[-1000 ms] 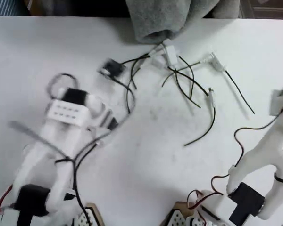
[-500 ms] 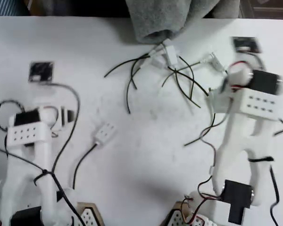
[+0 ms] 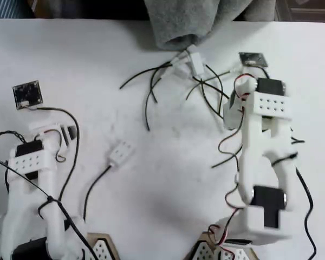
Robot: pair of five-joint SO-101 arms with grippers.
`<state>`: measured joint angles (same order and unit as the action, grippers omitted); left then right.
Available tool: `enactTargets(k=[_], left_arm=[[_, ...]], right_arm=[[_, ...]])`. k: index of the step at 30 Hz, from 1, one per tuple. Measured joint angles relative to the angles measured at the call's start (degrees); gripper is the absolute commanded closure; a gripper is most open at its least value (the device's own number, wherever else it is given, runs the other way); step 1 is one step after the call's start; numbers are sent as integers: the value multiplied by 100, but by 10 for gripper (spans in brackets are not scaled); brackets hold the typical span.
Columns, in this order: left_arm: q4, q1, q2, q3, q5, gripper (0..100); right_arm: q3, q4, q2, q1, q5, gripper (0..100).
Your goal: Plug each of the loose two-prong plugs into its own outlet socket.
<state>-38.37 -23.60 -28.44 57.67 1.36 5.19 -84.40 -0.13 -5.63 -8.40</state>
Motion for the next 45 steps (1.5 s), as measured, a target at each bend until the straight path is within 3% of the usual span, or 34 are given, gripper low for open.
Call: enactTargets(k=[6, 13, 22, 29, 40, 45], left_arm=[[9, 79, 0, 0, 0, 756], [9, 70, 0, 0, 0, 756], [9, 70, 0, 0, 0, 756], [9, 70, 0, 0, 0, 756], [9, 70, 0, 0, 0, 756], [9, 70, 0, 0, 0, 756]], right_arm=[[-202, 141, 791, 501, -835, 730], [-774, 914, 1486, -185, -870, 730], [-2171, 1213, 3464, -264, -1029, 733], [-4079, 571, 4747, -352, -1134, 844], [-6716, -607, 6022, -387, -1143, 846], [-7314, -985, 6400, -642, -1626, 845]])
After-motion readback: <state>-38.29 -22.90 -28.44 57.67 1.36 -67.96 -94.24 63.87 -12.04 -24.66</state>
